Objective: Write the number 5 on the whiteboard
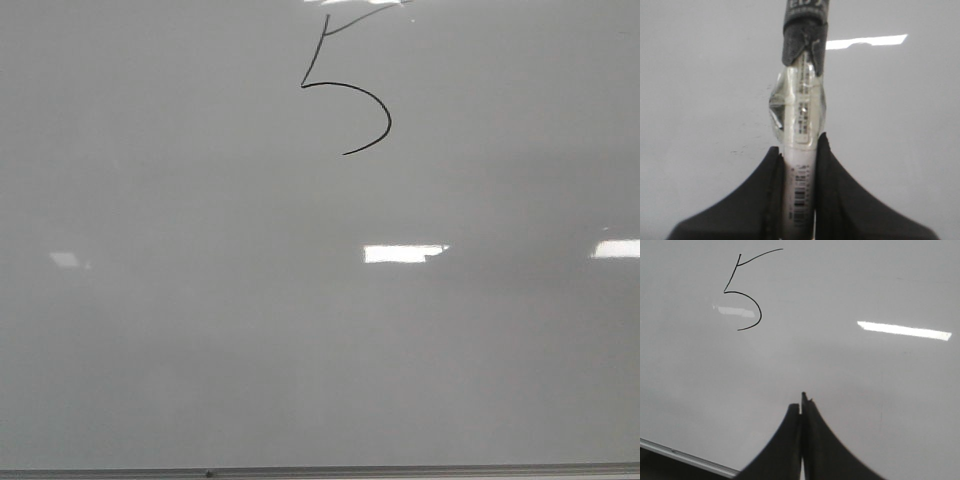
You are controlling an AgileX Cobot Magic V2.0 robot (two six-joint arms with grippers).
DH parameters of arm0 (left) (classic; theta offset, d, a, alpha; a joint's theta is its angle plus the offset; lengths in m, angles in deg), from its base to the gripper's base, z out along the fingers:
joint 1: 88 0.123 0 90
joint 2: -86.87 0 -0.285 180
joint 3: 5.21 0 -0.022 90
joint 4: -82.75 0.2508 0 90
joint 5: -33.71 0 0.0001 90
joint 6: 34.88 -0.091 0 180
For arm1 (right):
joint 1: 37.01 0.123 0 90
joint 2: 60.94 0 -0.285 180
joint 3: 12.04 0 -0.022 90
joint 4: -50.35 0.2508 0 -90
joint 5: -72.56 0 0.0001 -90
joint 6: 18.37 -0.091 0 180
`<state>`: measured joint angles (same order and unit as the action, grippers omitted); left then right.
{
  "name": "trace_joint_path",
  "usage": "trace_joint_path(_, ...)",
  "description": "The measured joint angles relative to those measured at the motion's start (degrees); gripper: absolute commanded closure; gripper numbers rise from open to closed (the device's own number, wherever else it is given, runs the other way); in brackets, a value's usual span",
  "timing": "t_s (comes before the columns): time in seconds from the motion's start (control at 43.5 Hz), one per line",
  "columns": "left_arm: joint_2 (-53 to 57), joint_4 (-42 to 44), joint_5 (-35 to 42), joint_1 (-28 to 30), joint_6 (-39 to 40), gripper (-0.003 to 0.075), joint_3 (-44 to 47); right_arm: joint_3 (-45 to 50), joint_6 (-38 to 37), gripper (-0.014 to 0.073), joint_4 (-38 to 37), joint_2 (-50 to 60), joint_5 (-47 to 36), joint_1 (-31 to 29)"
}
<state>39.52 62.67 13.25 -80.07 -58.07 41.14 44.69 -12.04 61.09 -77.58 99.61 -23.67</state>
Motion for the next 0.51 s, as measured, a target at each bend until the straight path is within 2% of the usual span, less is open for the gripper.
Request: trace_joint_path(0.506, -32.1, -0.3, 11.3, 1.9, 0.3, 0.0738, -11.0, 0.0, 0.0, 0.0657, 0.0, 0.1, 0.0, 0.0)
